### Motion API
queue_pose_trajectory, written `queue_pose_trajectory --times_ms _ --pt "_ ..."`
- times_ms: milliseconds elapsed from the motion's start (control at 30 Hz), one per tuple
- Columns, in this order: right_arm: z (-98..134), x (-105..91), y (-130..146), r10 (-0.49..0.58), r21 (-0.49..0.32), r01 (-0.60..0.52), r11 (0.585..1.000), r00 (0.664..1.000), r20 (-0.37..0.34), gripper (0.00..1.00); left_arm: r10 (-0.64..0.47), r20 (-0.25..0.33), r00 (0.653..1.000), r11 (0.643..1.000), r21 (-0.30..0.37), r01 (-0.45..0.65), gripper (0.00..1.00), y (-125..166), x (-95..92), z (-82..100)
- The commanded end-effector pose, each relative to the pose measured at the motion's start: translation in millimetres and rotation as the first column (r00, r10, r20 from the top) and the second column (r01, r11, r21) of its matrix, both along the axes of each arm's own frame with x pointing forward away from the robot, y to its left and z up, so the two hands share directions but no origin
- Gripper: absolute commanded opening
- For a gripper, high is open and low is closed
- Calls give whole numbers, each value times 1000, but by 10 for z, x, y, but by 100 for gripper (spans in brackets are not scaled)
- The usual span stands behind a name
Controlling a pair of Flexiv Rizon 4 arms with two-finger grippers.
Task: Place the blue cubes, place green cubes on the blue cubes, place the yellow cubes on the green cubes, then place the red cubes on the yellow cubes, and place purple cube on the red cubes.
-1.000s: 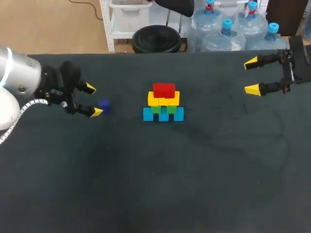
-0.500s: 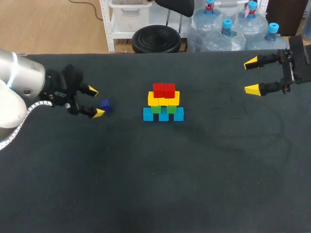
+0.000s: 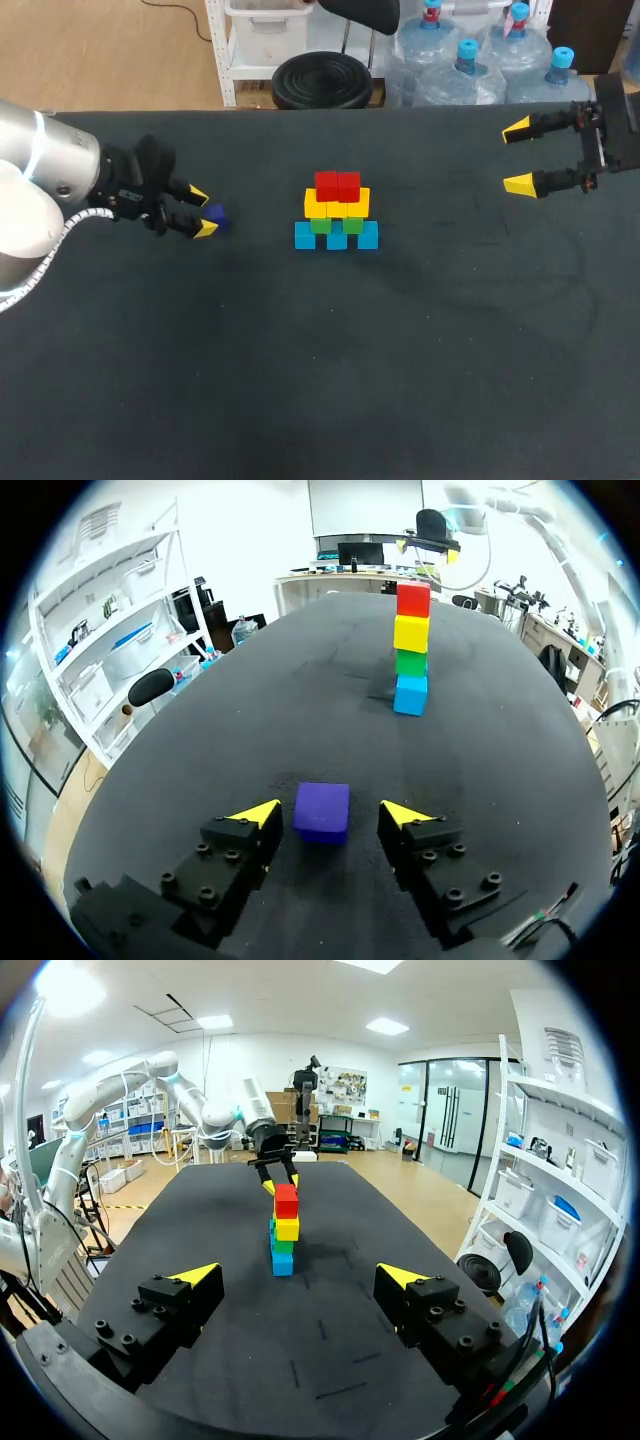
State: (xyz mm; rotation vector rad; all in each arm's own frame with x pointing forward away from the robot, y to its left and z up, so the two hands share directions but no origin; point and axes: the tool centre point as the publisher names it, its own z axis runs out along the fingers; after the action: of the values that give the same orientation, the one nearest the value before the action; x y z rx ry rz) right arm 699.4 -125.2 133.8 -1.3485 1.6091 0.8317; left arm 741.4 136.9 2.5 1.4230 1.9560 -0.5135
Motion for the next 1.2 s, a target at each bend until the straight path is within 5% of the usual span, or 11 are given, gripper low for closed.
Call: queue_pose_trajectory --times_ms 33,333,500,767,1200 --pt "-4 2 4 0 0 0 1000 1000 1 100 -6 -1 1000 1000 -5 6 54 6 30 -31" --pt "-4 2 4 0 0 0 1000 1000 1 100 5 -9 1000 1000 -17 -5 41 -3 41 -65" --pt "-4 2 4 0 0 0 1000 1000 1 100 8 -9 1000 1000 -24 -9 0 -26 40 -50" --pt "-4 2 4 0 0 0 1000 1000 1 100 5 6 1000 1000 -25 -5 0 -58 18 102" --pt "-4 2 4 0 0 0 1000 1000 1 100 -147 27 989 989 16 147 0 -200 -159 892"
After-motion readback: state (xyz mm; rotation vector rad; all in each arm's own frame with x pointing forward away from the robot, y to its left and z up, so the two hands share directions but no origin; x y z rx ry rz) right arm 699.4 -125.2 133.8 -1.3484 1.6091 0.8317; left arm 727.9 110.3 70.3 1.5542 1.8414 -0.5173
